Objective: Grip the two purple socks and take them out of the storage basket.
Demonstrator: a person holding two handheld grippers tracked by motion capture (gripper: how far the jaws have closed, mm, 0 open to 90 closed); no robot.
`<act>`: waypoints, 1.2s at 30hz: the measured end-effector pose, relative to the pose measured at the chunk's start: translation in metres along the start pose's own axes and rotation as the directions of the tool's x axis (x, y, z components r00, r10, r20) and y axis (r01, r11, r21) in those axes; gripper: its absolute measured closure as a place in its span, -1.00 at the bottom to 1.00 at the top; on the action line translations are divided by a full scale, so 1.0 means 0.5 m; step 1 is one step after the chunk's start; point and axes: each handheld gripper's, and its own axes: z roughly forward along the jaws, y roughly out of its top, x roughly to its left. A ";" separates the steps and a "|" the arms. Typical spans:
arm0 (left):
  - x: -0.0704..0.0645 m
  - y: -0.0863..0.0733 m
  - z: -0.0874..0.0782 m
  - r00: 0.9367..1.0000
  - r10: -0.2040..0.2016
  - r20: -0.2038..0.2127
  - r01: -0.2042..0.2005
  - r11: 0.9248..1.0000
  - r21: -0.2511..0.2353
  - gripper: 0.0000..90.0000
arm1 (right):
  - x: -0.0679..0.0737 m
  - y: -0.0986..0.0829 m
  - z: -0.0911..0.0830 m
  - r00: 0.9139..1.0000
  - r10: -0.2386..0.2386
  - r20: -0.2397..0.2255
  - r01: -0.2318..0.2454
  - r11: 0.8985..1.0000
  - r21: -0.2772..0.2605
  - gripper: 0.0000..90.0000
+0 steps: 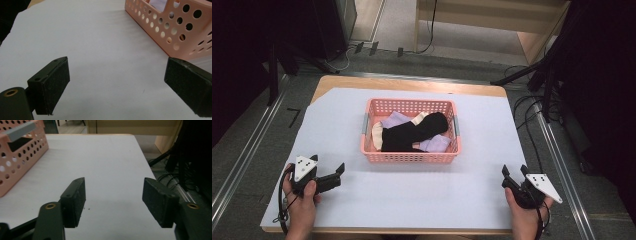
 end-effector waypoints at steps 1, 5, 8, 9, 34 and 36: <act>0.000 0.000 0.000 1.000 0.000 0.000 0.000 1.000 0.000 -0.85 | 0.005 0.004 -0.001 1.000 -0.004 -0.024 0.004 1.000 -0.002 -0.11; -0.001 -0.001 -0.002 1.000 0.007 -0.001 -0.007 1.000 -0.007 -0.85 | 0.032 0.024 -0.009 0.998 -0.025 -0.061 0.024 0.999 -0.026 0.11; 0.000 -0.001 -0.002 1.000 0.009 0.000 -0.009 1.000 -0.007 -0.85 | 0.052 0.044 -0.004 0.995 -0.040 -0.093 0.039 0.999 -0.012 0.16; 0.000 -0.001 -0.002 1.000 0.009 0.000 -0.009 1.000 -0.007 -0.85 | 0.061 0.050 -0.001 0.994 -0.042 -0.102 0.043 0.999 0.003 0.20; 0.000 0.000 0.000 1.000 0.002 0.006 -0.002 1.000 -0.004 -0.85 | 0.272 0.165 0.106 0.945 -0.113 -0.307 0.142 0.987 0.072 0.28; 0.000 0.000 0.000 1.000 0.002 0.007 -0.002 1.000 -0.003 -0.85 | 0.286 0.170 0.117 0.942 -0.116 -0.314 0.151 0.984 0.091 0.27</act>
